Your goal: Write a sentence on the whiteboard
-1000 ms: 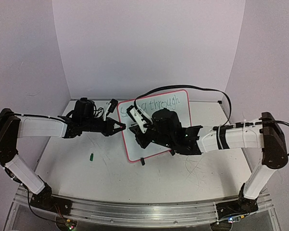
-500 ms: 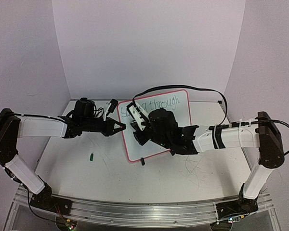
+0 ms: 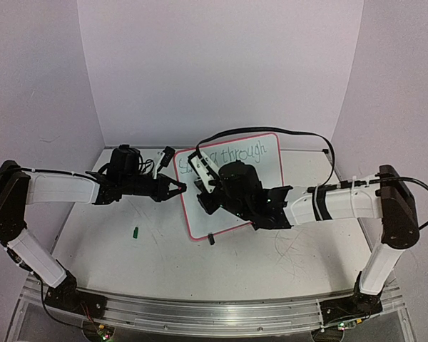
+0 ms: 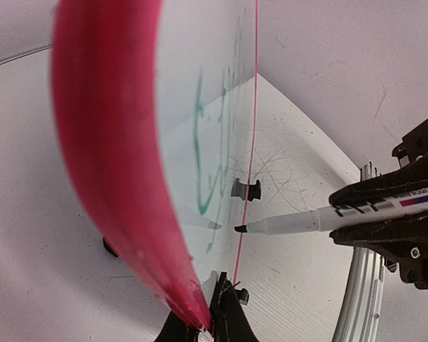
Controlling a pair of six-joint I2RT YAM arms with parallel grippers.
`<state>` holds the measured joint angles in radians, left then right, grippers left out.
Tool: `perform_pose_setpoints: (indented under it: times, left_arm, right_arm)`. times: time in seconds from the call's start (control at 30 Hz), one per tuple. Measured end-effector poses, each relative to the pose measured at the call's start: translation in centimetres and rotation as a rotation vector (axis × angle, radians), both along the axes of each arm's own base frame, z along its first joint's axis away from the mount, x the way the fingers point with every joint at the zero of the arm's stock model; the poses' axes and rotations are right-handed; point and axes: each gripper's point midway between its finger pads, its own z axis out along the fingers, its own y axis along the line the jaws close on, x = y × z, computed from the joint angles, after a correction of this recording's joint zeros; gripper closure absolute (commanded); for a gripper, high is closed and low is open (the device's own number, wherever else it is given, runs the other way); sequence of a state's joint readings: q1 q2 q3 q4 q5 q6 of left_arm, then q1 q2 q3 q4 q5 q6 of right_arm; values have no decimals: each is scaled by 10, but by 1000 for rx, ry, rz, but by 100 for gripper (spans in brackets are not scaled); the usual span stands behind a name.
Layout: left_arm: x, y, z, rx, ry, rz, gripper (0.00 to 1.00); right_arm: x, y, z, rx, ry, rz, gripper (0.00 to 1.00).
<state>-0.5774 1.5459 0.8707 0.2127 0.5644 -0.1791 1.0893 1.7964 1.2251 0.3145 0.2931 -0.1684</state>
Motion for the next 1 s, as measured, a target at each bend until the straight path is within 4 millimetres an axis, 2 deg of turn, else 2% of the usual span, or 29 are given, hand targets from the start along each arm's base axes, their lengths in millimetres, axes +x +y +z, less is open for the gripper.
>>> perform_pose_setpoints:
  times: [0.4, 1.0]
  left_arm:
    - [0, 0, 0, 0, 0, 0, 100]
    - [0, 0, -1, 4, 0, 5, 100]
  right_arm:
    - [1, 2, 2, 5, -3, -3, 100]
    - [-5, 14, -10, -5, 29, 40, 100]
